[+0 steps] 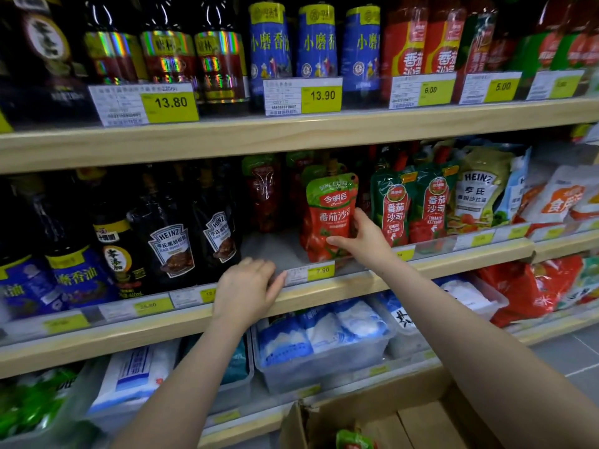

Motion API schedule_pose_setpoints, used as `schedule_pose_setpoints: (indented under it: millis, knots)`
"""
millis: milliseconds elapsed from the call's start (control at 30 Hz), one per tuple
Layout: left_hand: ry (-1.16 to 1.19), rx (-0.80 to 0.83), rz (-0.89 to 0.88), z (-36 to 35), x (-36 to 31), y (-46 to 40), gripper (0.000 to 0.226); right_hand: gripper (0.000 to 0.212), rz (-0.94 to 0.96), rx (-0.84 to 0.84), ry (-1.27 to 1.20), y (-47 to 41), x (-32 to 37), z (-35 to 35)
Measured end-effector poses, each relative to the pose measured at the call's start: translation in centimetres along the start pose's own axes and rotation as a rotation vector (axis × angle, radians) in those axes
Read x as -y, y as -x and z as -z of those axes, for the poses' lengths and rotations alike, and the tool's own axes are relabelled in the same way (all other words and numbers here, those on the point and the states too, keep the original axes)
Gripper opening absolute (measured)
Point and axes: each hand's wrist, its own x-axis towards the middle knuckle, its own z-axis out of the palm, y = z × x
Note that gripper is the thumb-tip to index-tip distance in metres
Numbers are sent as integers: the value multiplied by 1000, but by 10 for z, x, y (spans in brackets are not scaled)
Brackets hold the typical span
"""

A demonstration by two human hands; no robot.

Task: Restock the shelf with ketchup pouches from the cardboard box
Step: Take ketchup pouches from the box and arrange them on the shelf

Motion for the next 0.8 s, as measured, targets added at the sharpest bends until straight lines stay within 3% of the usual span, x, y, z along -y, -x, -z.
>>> schedule_pose_setpoints:
  millis: [367, 800]
  knots:
    - [4, -56, -13, -1, 0, 0, 40, 79, -42, -294, 214, 16, 7, -23]
    - [10, -26, 5, -2, -1, 2, 41, 64, -142, -346, 287, -20, 17, -54]
